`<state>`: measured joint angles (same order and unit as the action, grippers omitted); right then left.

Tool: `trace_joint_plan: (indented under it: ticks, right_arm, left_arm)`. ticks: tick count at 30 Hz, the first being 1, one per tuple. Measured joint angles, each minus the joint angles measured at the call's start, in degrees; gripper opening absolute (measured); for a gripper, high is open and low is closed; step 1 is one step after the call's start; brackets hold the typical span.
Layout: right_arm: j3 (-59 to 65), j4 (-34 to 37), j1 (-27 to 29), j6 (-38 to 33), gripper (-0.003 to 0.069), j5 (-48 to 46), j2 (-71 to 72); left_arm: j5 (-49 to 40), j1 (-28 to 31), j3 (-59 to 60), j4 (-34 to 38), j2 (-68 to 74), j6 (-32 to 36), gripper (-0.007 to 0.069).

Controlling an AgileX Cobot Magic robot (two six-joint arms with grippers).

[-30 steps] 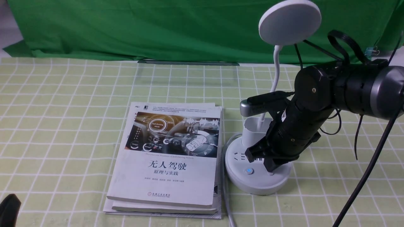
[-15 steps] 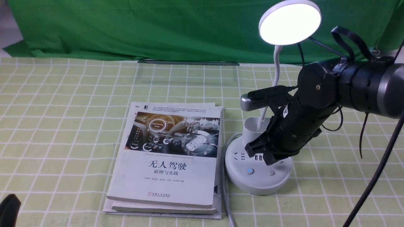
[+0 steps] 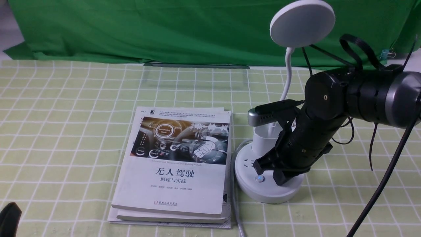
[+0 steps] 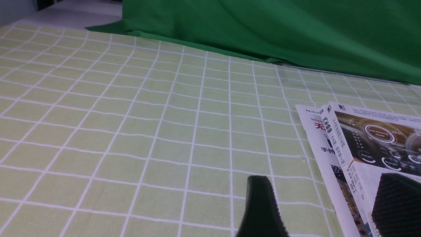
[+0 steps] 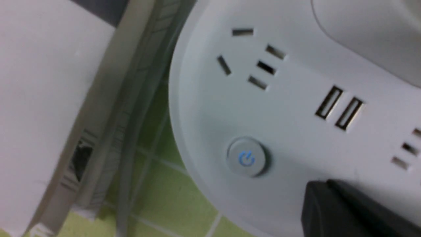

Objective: Turn off the desk lamp on the green coffee tablecloth by hand.

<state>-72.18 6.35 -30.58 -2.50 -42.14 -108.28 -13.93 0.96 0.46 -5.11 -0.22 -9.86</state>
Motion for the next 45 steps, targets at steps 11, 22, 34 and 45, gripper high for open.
trace_joint_plan:
  ticks: [11, 22, 34, 45]
  right_arm:
    - [0.54, -1.04, -0.19, 0.15, 0.0047, 0.20, 3.08]
    - [0.60, -1.16, -0.19, 0.26, 0.0047, 0.40, 2.79]
    - [0.13, -1.23, -0.19, 0.20, 0.0050, 0.50, 0.82]
    - [1.52, -1.47, -0.19, 0.25, 0.0050, -0.47, 9.29]
  left_arm:
    - [0.00, 0.00, 0.00, 0.00, 0.00, 0.00, 0.0410]
    - [0.00, 0.00, 0.00, 0.00, 0.00, 0.00, 0.0410]
    - [0.00, 0.00, 0.00, 0.00, 0.00, 0.00, 0.0410]
    - [0.00, 0.00, 0.00, 0.00, 0.00, 0.00, 0.0410]
